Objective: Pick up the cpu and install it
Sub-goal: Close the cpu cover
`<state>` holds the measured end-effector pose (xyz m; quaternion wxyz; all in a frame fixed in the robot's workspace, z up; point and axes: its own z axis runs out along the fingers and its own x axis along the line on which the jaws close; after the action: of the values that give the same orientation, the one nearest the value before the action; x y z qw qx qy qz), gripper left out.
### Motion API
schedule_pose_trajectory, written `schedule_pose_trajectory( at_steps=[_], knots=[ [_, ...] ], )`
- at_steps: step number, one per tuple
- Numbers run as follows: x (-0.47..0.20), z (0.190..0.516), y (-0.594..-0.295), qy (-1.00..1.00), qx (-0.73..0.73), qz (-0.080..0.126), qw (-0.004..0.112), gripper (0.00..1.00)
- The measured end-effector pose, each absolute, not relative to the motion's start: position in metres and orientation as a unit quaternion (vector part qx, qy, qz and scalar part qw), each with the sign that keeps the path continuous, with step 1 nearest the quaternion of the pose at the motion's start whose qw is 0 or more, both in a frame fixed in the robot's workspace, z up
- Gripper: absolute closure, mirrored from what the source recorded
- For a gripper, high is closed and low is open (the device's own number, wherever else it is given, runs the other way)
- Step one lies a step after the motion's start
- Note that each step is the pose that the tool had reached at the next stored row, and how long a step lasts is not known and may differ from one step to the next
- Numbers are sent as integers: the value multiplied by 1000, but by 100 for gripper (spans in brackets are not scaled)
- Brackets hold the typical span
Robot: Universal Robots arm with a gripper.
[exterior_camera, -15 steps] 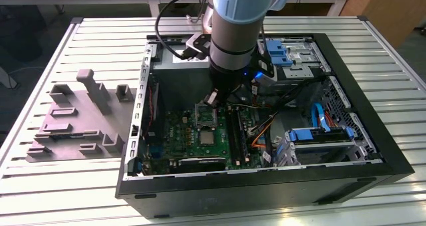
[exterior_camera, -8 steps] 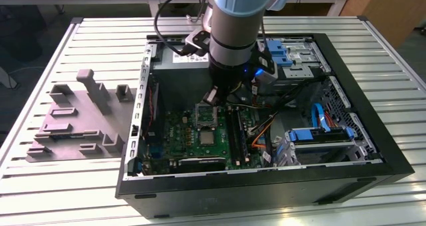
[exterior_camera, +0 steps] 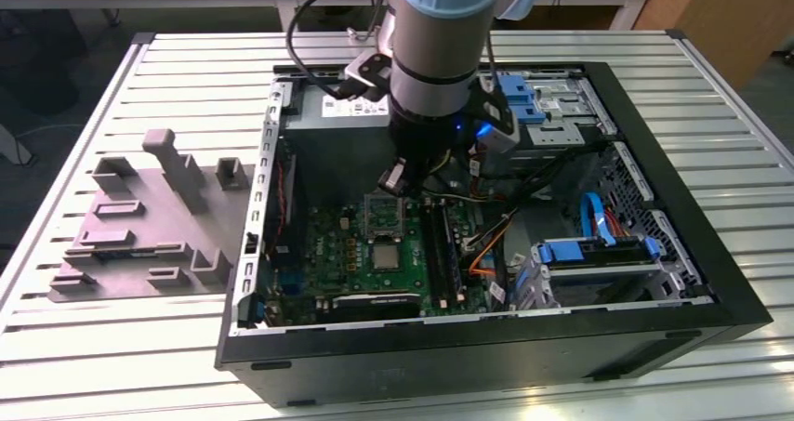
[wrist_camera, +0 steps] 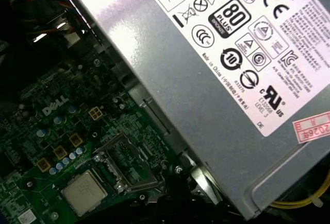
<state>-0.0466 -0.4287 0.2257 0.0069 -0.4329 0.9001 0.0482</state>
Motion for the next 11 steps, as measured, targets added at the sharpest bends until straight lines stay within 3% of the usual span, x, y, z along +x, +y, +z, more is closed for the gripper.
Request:
schedule_pose_trajectory(
  at_steps=[11],
  knots=[
    [-49, 234, -429, 898, -438, 36, 1, 89]
  ],
)
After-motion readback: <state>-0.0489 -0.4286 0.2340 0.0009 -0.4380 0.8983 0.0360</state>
